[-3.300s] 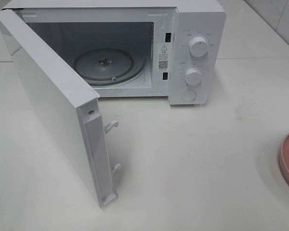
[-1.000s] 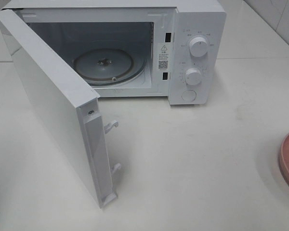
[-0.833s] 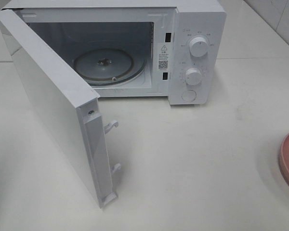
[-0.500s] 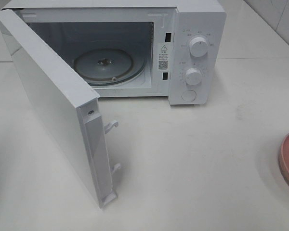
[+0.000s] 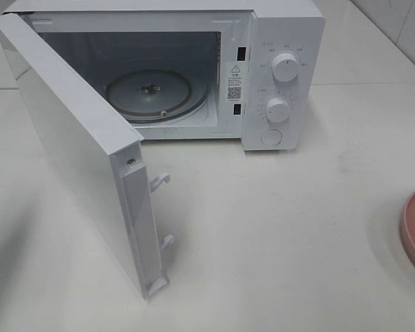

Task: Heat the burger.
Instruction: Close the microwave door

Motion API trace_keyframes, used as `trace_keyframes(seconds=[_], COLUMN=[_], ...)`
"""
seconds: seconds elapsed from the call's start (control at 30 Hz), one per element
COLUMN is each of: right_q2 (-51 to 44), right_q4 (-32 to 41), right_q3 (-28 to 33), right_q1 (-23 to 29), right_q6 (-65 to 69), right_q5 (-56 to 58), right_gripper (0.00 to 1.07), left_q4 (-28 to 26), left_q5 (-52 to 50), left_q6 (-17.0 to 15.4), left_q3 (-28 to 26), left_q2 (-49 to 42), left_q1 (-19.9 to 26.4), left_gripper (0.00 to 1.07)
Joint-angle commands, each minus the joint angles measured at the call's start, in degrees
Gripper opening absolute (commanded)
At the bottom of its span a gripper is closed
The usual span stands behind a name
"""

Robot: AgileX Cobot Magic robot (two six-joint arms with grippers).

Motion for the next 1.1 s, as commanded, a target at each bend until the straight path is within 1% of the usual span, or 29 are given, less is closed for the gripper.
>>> trace_keyframes(seconds=[0.03, 0.1, 0.13, 0.23, 0.3, 0.33, 0.37, 0.4, 0.43, 0.47, 0.5, 0.57, 0.6, 0.63, 0.67, 0.77, 0.8, 0.83, 0.9, 0.93, 0.97, 1.03, 1.07, 1.1], right_q2=[-1.43, -1.43, -1.43, -1.43, -1.43, -1.43, -1.43, -1.43, -1.43, -1.43, -1.43, -1.43, -1.43, -1.43, -1.43, -1.43, -1.43, -1.43, -1.43, -1.43, -1.43, -1.43, -1.43, -1.43], right_q4=[-0.06, -0.06, -0.06, -0.06, -0.06, -0.06, -0.06, -0.06, -0.06, -0.06, -0.06, -0.06, -0.06, -0.06, -0.06, -0.06, -0.06, -0.06, -0.06, -0.06, -0.06, -0.06, -0.06, -0.06], right_q3=[0.06, 0.06, 0.06, 0.06, 0.06, 0.06, 0.06, 0.06, 0.06, 0.06, 0.06, 0.06, 0.06, 0.06, 0.06, 0.06, 0.06, 0.06, 0.06, 0.06, 0.06, 0.06, 0.06, 0.06], right_q1=[-0.34, -0.34, -0.34, -0.34, -0.34, -0.34, -0.34, -0.34, -0.34, -0.34, -0.34, -0.34, -0.34, -0.34, -0.34, -0.34, -0.34, -0.34, -0.34, -0.34, -0.34, -0.34, -0.34, -0.34], right_q6=[-0.4, -0.4, -0.4, -0.4, -0.4, -0.4, -0.4, -0.4, -0.4, -0.4, -0.4, -0.4, -0.4, -0.4, -0.4, -0.4, -0.4, -0.4, -0.4, -0.4, -0.4, -0.4, -0.4, -0.4], right_q5=[0.06, 0.06, 0.06, 0.06, 0.06, 0.06, 0.06, 0.06, 0.06, 0.06, 0.06, 0.06, 0.06, 0.06, 0.06, 0.06, 0.06, 0.06, 0.06, 0.06, 0.06, 0.06, 0.06, 0.06], right_gripper=[0.76, 0.76, 0.76, 0.76, 0.76, 0.76, 0.76, 0.76, 0.76, 0.76, 0.76, 0.76, 0.76, 0.76, 0.76, 0.76, 0.76, 0.76, 0.76, 0.76, 0.76, 0.76, 0.76, 0.76], left_q4=[0.52, 0.63, 1.38, 2.06, 6.82, 6.82, 8.37, 8.37, 10.31, 10.49, 10.49, 9.68, 9.68, 9.28, 7.73, 6.59, 4.41, 2.29, 1.49, -0.63, -0.63, -3.09, -3.09, -4.13], left_q5=[-6.36, -7.62, -9.34, -9.8, -13.41, -13.41, -14.73, -14.73, -17.02, -17.88, -17.88, -18.79, -18.79, -18.79, -19.65, -20.05, -20.8, -21.6, -21.66, -21.66, -21.66, -22.4, -22.4, -22.75], left_q6=[-0.69, -1.09, -2.75, -3.55, -8.19, -8.19, -9.17, -9.17, -10.37, -10.71, -10.71, -10.66, -10.66, -10.66, -10.49, -10.49, -10.26, -9.22, -8.65, -7.28, -7.28, -6.25, -6.25, -5.96], left_q3=[0.29, 0.29, 0.29, 0.29, 0.29, 0.29, 0.29, 0.29, 0.29, 0.23, 0.23, -0.92, -0.92, -1.43, -2.58, -3.21, -4.07, -4.93, -5.33, -6.47, -6.47, -8.48, -8.48, -9.17], left_q2=[4.98, 6.3, 8.42, 9.51, 13.41, 13.41, 14.44, 14.44, 16.39, 17.42, 17.42, 21.26, 21.26, 22.06, 23.89, 24.58, 26.18, 27.73, 28.36, 29.74, 29.74, 32.09, 32.09, 32.83], left_q1=[-2.58, -3.09, -3.95, -4.3, -6.07, -6.07, -6.65, -6.65, -7.79, -8.48, -8.48, -11.97, -11.97, -12.95, -15.41, -16.62, -18.56, -20.63, -21.43, -23.49, -23.49, -26.24, -26.24, -27.22], left_gripper=[0.0, 0.0, 0.0, 0.0, 0.0, 0.0, 0.0, 0.0, 0.0, 0.0, 0.0, 0.0, 0.0, 0.0, 0.0, 0.0, 0.0, 0.0, 0.0, 0.0, 0.0, 0.0, 0.0, 0.0])
